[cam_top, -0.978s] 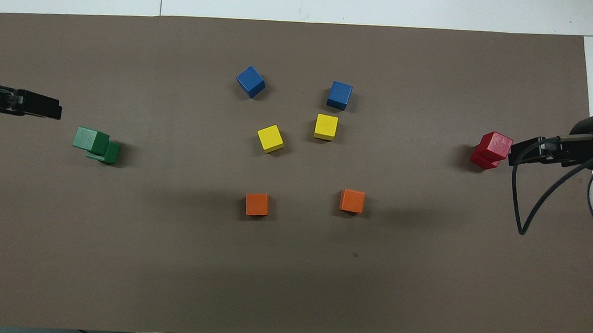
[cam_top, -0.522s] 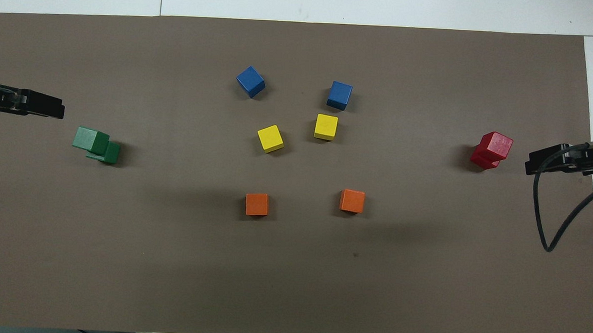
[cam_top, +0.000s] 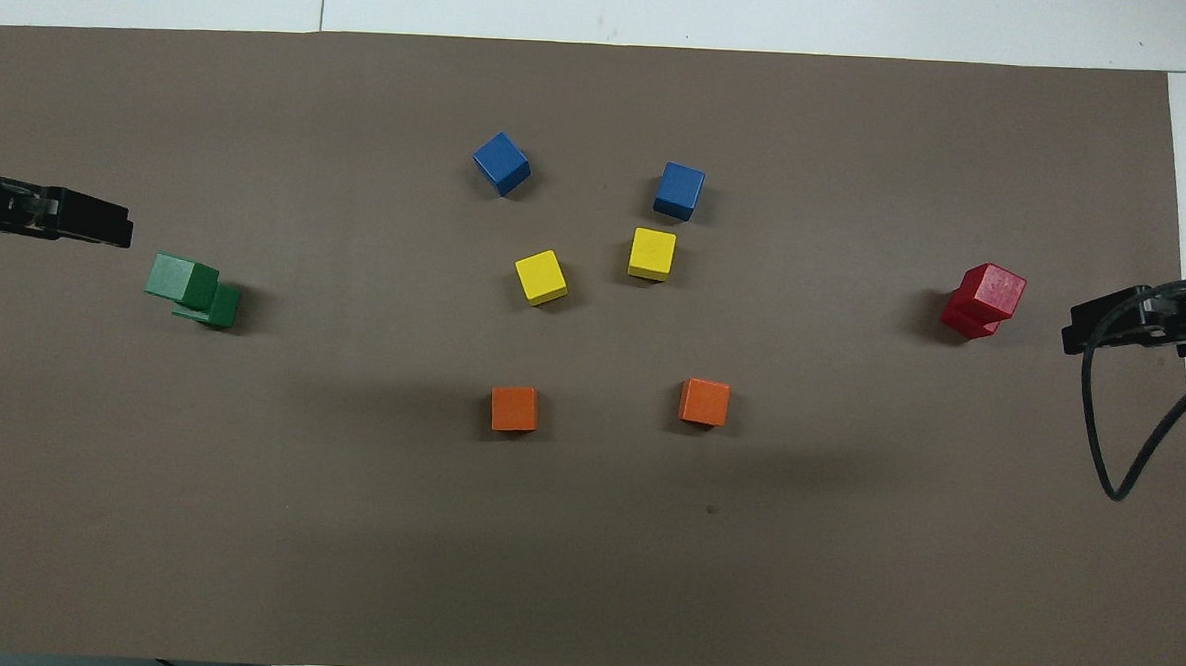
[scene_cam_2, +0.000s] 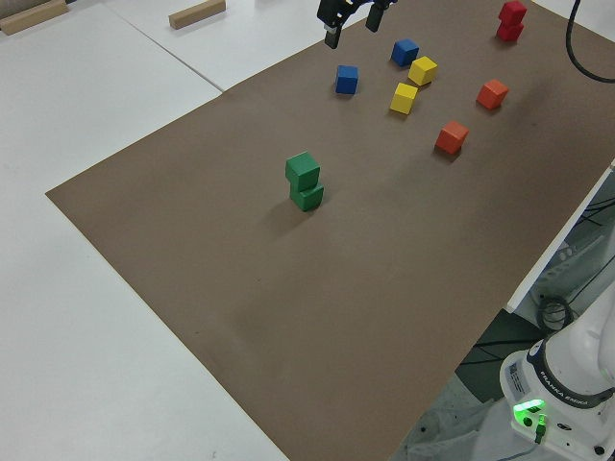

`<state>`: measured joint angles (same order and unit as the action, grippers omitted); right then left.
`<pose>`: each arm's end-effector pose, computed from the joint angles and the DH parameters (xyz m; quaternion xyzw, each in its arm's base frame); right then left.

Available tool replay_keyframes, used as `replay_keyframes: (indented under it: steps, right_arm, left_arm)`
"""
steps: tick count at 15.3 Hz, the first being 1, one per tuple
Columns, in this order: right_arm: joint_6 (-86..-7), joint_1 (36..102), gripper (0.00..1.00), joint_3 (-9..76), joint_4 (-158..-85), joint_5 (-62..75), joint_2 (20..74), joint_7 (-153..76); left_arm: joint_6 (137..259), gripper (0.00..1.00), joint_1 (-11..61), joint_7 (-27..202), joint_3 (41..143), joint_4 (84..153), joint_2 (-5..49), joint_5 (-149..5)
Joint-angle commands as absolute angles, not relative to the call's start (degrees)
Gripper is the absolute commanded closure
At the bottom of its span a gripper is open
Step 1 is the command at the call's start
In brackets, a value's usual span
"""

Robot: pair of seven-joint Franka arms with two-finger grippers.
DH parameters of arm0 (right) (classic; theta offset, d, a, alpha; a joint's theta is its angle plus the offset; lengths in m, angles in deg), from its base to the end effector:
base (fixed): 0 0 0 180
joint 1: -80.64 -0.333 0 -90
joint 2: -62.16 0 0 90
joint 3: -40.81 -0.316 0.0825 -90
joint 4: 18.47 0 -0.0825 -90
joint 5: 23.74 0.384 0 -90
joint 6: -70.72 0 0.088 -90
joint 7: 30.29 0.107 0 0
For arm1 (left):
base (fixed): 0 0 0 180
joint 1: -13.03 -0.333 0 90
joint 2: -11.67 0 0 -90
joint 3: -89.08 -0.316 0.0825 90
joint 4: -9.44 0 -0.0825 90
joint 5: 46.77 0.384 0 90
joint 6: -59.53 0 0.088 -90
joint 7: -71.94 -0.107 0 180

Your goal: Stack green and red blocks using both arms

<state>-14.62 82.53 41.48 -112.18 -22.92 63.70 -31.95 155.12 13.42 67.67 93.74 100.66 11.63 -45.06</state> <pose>0.5350 -0.0224 0.6023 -0.9982 0.0077 0.0593 0.0095 0.5619 -0.0467 0.6238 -0.9958 0.0821 -0.0386 0.0147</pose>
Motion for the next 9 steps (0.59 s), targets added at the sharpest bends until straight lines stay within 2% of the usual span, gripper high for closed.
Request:
replay_keyframes:
  steps: [1,9]
  right_arm:
    - [-13.22,82.83,0.0,41.52,-110.49,-22.95,62.87,-31.52]
    - [-14.44,81.51,0.0,41.34,-110.58,-25.59,62.96,-31.26]
  left_arm:
    - [153.74,0.0,13.82,68.6,93.56,101.2,10.71,-45.37]
    - [153.66,0.0,13.82,68.6,93.56,101.81,10.44,-45.37]
